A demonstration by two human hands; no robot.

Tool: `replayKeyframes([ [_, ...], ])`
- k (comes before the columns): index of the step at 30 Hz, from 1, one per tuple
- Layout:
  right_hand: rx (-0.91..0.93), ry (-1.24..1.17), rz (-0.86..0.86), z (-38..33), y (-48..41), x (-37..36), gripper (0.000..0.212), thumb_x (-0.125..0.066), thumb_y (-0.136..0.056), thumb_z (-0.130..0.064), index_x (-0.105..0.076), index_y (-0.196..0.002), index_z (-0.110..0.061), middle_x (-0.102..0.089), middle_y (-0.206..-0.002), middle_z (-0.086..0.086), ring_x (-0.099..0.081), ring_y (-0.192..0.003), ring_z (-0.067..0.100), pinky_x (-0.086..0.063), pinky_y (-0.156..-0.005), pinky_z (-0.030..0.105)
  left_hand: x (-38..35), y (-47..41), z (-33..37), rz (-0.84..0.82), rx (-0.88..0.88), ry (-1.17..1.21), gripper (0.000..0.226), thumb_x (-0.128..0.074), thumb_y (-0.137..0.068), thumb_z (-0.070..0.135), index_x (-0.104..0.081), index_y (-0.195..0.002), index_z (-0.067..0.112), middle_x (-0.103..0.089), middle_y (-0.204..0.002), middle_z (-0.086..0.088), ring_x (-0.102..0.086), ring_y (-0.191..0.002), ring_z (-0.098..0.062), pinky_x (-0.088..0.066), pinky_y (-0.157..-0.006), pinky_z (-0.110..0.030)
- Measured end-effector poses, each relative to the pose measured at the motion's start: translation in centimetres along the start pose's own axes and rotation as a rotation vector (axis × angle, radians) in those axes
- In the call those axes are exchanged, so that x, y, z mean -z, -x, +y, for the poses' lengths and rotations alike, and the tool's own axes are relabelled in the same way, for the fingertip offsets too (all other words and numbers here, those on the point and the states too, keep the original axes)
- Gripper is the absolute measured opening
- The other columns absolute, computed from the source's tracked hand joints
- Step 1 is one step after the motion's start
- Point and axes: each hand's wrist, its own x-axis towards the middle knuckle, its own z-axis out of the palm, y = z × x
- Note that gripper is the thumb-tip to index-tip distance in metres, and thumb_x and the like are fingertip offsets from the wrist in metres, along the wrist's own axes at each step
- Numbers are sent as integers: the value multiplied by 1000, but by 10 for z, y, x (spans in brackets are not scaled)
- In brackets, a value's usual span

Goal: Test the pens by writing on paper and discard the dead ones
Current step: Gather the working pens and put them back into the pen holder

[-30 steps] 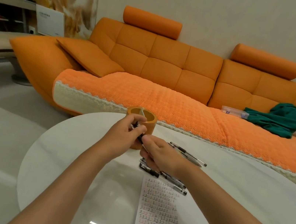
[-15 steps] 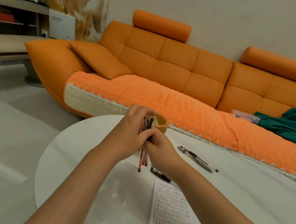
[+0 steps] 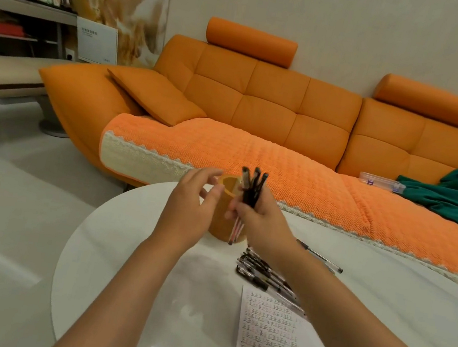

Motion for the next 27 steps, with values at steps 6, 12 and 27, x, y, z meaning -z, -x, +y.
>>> replayKeyframes([
  [6, 47, -233, 157, -27, -47, 30, 25, -44, -103, -1, -46, -108, -26, -58, -89, 6, -63, -81, 20, -56, -86, 41, -29, -6, -13, -87, 54, -163, 49, -61, -97, 27, -43, -142, 37, -39, -137, 7, -42, -127, -15, -40, -97, -27],
  [12, 26, -223, 255, -28, -87, 20, 20, -45, -103, -5, -41, -117, -19, -59, -87, 3, -67, -80, 19, -55, -74, 31, -47, -6, -29, -209, 133, -202, 65, -65, -95, 29, -31, -149, 41, -16, -161, 10, -32, -143, -19, -38, -108, -34],
  [27, -26, -100, 250, 3, -87, 11, 17, -40, -106, -16, -39, -122, -18, -60, -91, 8, -58, -79, 20, -50, -72, 32, -39, -11, -19, -182, 191, -43, 42, -76, -84, 35, -52, -118, 34, -43, -131, 13, -46, -113, -9, -38, -86, -25],
])
